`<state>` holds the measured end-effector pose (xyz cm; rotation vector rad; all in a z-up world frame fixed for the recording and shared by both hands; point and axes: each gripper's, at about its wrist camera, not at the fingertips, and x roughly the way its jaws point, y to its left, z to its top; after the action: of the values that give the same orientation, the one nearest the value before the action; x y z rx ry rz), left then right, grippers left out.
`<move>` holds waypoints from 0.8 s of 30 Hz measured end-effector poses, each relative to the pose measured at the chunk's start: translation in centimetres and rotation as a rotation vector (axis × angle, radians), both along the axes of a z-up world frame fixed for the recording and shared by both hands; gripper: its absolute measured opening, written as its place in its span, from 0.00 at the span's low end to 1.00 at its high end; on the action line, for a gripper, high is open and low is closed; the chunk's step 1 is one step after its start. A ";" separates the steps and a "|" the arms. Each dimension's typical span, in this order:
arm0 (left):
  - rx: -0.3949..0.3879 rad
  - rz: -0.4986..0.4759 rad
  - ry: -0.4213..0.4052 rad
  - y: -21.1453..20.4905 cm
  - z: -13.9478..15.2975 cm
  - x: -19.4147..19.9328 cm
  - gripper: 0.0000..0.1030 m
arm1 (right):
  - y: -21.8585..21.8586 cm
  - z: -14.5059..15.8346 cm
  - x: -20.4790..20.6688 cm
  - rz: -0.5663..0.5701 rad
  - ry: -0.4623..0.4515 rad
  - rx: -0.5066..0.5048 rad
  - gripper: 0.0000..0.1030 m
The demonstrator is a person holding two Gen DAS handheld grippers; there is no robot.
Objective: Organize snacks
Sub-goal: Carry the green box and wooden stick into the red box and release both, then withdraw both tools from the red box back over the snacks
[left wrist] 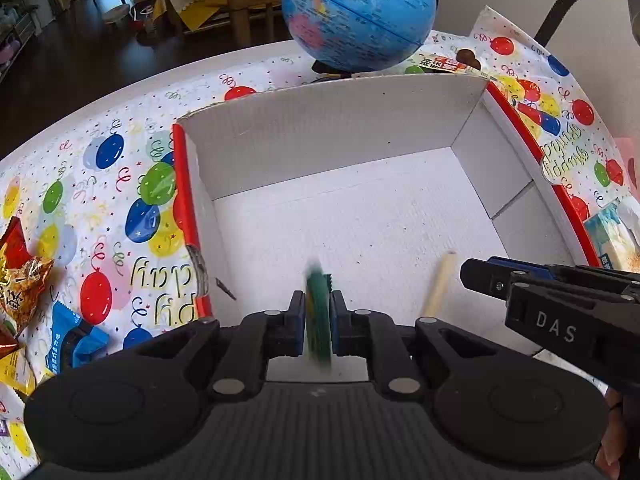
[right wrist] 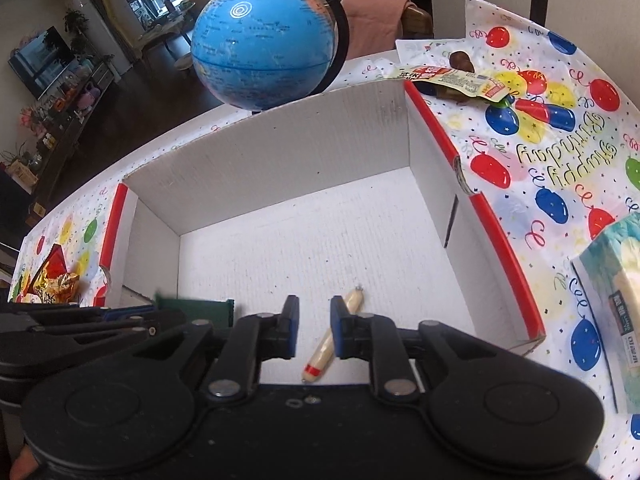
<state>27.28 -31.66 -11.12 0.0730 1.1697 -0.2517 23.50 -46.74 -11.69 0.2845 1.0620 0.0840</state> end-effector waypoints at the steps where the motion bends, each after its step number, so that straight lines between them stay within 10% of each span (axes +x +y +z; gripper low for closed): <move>1: 0.001 0.003 -0.004 0.1 0.1 -0.1 0.14 | -0.1 0.1 -0.1 -0.004 0.002 0.000 0.19; 10: -0.081 0.023 -0.059 2.5 3.1 -2.0 0.49 | -0.1 2.5 -1.8 -0.017 -0.038 0.003 0.27; 24: -0.148 0.056 -0.182 10.1 8.0 -7.0 0.63 | 5.1 7.8 -6.5 0.020 -0.153 -0.023 0.55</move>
<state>20.26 -21.61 -3.10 -0.0657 0.9678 -0.2750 16.97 -41.60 -3.91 0.2430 0.9136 0.1103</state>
